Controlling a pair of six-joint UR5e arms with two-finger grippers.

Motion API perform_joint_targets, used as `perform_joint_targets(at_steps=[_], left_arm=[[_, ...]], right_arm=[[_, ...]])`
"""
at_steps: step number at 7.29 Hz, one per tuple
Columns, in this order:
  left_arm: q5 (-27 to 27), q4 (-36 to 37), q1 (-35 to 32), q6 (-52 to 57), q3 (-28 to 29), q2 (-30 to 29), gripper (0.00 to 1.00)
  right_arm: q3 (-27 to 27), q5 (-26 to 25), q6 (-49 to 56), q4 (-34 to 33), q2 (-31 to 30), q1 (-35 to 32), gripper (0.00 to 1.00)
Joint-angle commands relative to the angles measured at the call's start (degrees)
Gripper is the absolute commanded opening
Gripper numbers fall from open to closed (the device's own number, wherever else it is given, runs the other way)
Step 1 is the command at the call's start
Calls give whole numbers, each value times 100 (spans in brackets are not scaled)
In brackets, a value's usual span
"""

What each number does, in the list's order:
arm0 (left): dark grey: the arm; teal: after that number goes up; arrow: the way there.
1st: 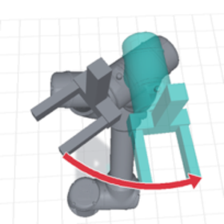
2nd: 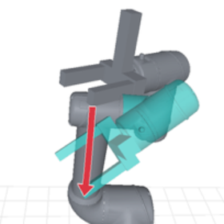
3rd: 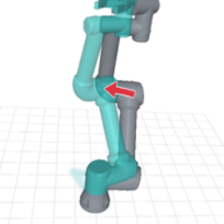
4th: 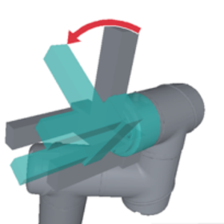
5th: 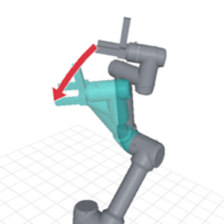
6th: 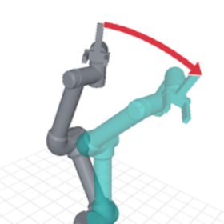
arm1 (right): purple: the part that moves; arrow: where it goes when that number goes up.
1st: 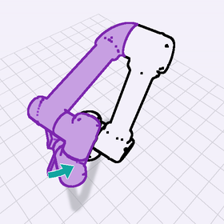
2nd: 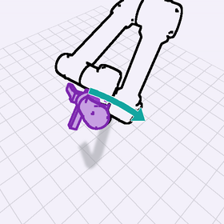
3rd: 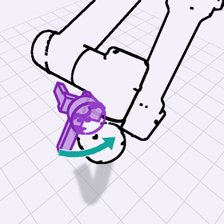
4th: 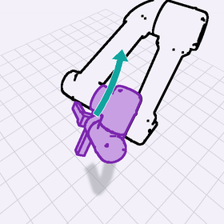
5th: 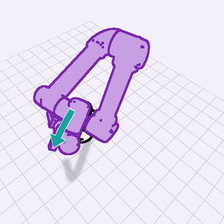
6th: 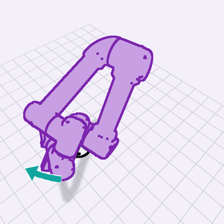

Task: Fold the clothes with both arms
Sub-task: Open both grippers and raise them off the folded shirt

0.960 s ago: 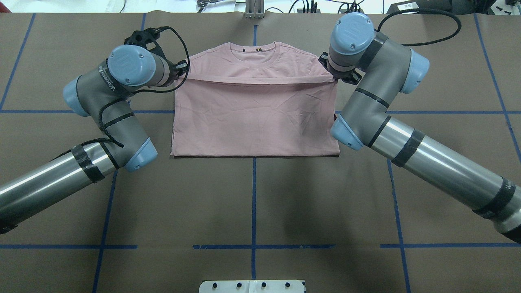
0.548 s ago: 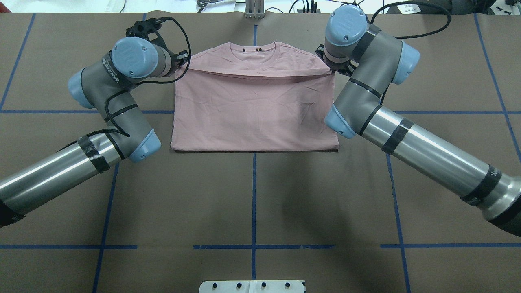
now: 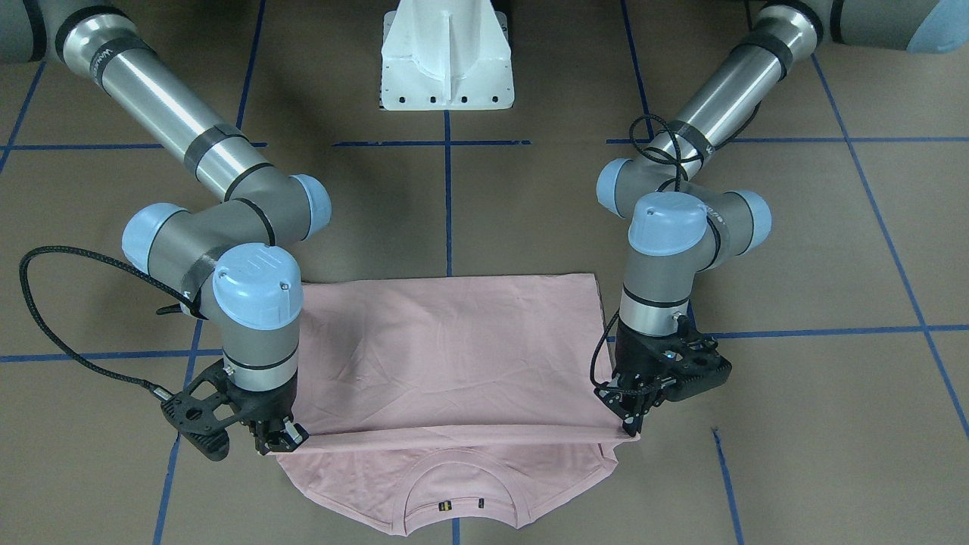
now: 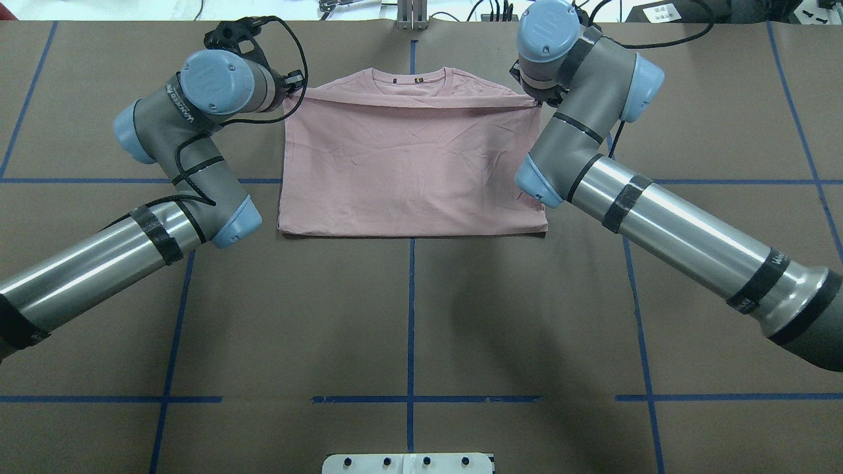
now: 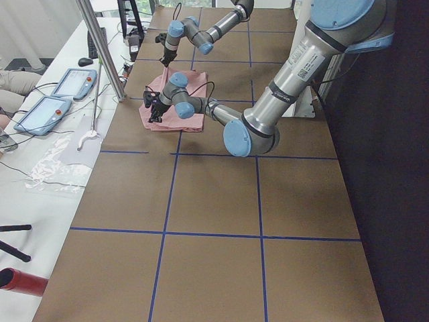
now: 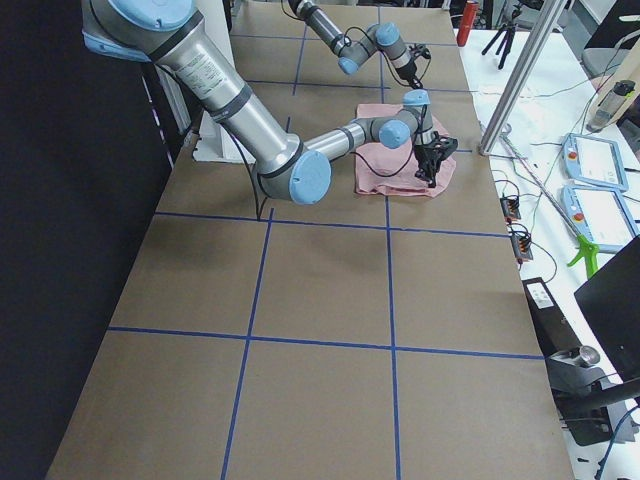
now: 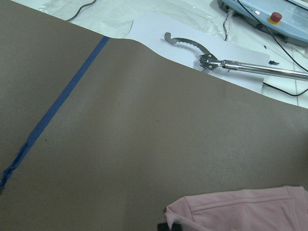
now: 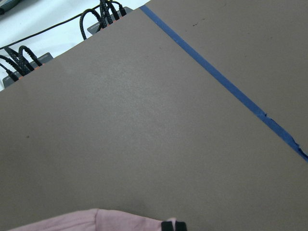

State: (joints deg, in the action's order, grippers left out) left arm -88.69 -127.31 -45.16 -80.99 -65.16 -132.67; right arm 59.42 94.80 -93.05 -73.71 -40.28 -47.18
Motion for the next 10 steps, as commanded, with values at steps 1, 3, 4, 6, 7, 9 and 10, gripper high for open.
perform_joint_targets(at_steps=[1, 3, 4, 6, 7, 9, 10], left_arm=[[0, -22, -1, 4, 160, -101, 5], [-8, -292, 42, 4, 248, -92, 19], [-17, -311, 43, 4, 240, -75, 27], [-26, -529, 43, 4, 205, 39, 32], [-26, -644, 34, 13, 170, 66, 33], [-61, -567, 7, 13, -800, 502, 33], [-61, -567, 7, -4, -884, 540, 33]], right_arm=[[-264, 3, 6, 234, 73, 24, 0], [-264, 12, -3, 243, 37, 182, 9], [-264, 12, -3, 243, 3, 226, 19], [-29, 56, 6, 243, -41, 139, 45], [164, 143, 58, 252, -198, 112, 55], [779, 956, 41, 252, -497, -150, 62], [1373, 1266, 6, 252, -916, -186, 64]])
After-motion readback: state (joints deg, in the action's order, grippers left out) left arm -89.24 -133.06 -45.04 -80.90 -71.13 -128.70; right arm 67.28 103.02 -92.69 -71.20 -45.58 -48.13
